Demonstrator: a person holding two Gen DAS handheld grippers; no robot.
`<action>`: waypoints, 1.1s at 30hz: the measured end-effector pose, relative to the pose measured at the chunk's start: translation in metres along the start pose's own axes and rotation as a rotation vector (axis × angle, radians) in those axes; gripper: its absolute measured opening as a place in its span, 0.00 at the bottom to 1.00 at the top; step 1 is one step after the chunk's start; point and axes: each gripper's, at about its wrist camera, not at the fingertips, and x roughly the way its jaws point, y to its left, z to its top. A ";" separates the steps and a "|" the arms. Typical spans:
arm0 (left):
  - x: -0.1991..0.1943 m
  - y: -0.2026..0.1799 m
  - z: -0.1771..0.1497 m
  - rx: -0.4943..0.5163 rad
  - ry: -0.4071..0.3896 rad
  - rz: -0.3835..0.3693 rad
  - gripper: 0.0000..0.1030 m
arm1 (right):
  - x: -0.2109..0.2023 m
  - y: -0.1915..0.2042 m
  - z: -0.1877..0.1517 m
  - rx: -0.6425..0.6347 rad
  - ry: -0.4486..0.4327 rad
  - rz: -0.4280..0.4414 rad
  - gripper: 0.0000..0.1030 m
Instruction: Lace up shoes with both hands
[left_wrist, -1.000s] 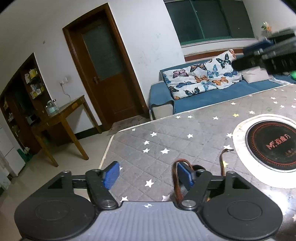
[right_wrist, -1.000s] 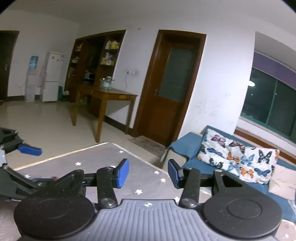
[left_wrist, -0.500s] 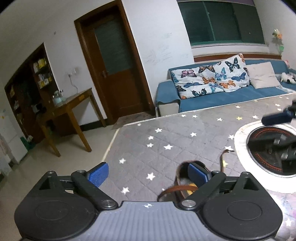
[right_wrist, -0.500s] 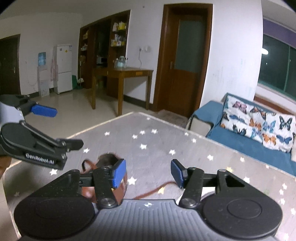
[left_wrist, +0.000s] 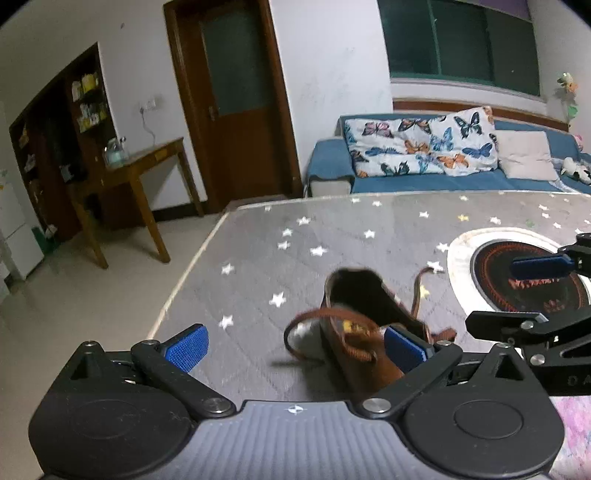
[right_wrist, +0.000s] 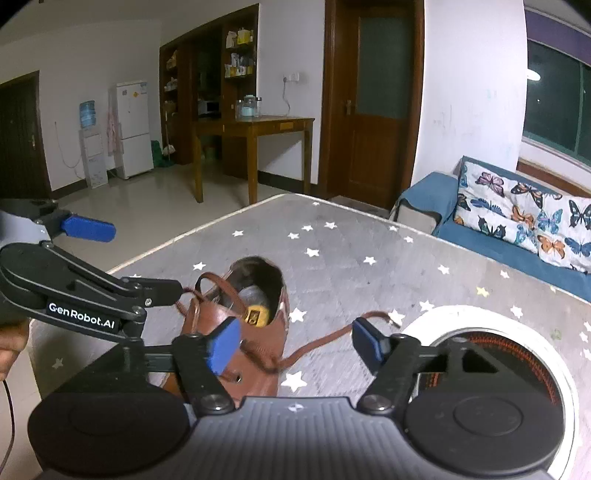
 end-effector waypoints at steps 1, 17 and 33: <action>-0.001 0.000 -0.003 -0.006 0.003 0.000 1.00 | -0.001 0.002 -0.002 0.003 0.001 0.001 0.72; -0.024 0.009 -0.028 -0.116 0.032 0.021 1.00 | -0.011 0.012 -0.024 0.054 0.010 -0.005 0.87; -0.032 -0.001 -0.051 -0.156 0.059 0.034 1.00 | -0.024 0.022 -0.041 0.054 0.011 -0.017 1.00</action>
